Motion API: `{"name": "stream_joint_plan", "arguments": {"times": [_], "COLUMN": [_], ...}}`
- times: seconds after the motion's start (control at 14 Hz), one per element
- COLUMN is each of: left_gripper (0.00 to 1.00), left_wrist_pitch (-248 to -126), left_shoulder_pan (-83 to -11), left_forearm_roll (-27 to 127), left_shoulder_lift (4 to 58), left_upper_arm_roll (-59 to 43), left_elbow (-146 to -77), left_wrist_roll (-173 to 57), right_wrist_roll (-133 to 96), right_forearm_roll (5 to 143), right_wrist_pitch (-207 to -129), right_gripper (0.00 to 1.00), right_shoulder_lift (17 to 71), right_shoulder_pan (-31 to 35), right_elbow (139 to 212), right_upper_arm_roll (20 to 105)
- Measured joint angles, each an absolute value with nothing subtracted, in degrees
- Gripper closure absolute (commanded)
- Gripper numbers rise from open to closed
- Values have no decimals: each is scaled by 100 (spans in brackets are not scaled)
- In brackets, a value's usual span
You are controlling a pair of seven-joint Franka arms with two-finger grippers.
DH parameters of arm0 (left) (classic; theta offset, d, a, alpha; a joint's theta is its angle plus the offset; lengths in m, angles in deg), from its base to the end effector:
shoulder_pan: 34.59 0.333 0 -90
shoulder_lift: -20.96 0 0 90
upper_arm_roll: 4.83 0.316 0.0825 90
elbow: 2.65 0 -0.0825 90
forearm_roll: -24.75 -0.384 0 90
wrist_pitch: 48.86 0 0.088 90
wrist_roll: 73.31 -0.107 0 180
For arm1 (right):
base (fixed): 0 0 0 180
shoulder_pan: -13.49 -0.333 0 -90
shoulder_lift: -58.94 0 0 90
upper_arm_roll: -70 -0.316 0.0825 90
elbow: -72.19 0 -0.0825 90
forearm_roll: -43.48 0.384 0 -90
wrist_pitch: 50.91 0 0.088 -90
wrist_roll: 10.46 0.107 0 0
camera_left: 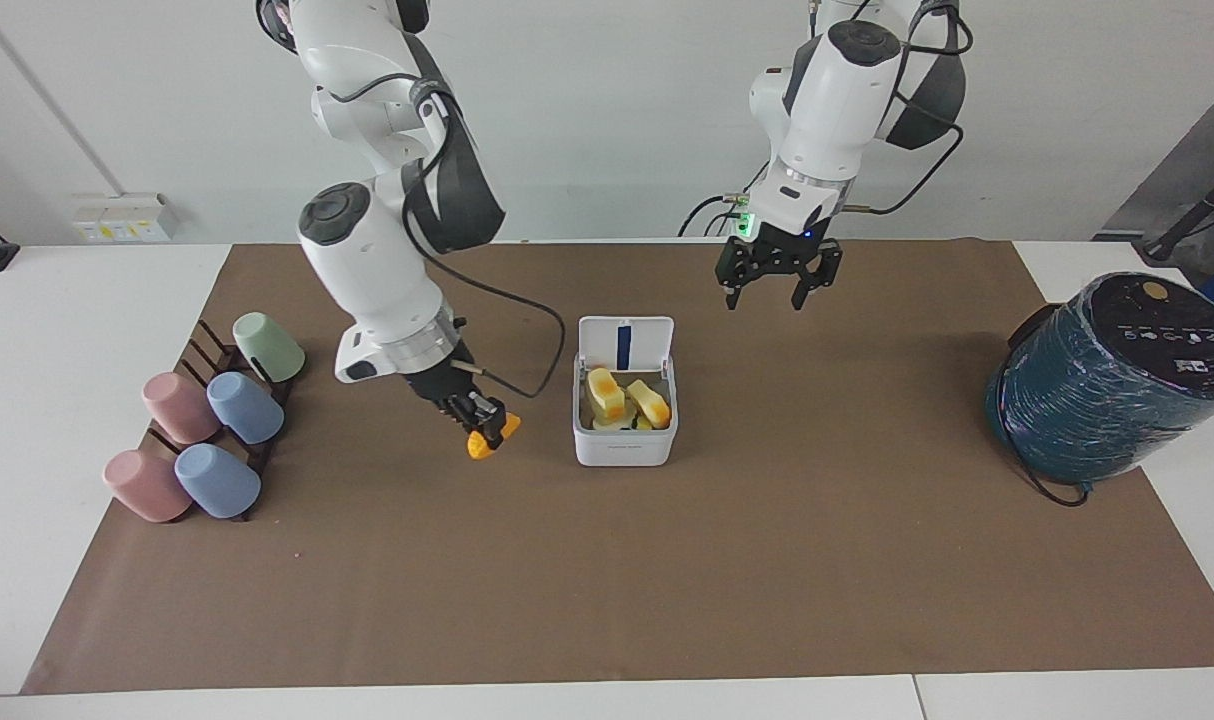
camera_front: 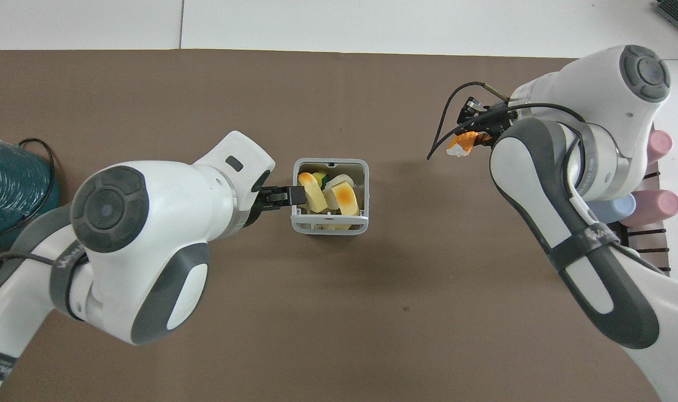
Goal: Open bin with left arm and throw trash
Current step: 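Carry the orange with the right gripper while the left gripper retracts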
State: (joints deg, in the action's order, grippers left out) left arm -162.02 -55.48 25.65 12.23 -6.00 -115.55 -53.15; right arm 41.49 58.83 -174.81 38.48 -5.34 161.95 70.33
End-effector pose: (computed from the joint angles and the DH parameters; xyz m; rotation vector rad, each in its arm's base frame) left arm 0.4904 -0.2004 0.5519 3.0661 -0.0431 0.2183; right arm 0.6489 0.2287 0.4631 -2.6365 0.9721 -0.0810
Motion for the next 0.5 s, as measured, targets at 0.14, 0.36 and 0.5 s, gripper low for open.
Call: {"name": "stream_joint_plan", "arguments": {"times": [0.14, 0.36, 0.5], "left_gripper": [0, 0, 0], "left_wrist_pitch": [-16125, -16051, -15738], "left_shoulder_pan": [-5170, -4592, -4360], "left_forearm_roll": [2544, 2542, 2542], "left_shoulder_lift": [1102, 1082, 1176], "left_upper_arm_roll": [-588, -575, -572], "left_elbow": [-11555, -11371, -10958], "left_wrist_roll": [-5920, -6790, -7061], "right_wrist_roll": [4668, 5044, 5146], "right_forearm_roll": [6023, 6224, 6248], "right_wrist_pitch": [-17743, -18098, -18129], "right_gripper": [100, 100, 100], "right_shoulder_lift": [3789, 3668, 3599], "right_shoulder_pan": [-836, -1212, -1359], "right_elbow": [16191, 16188, 16192], "right_upper_arm_roll": [6963, 6953, 6952]}}
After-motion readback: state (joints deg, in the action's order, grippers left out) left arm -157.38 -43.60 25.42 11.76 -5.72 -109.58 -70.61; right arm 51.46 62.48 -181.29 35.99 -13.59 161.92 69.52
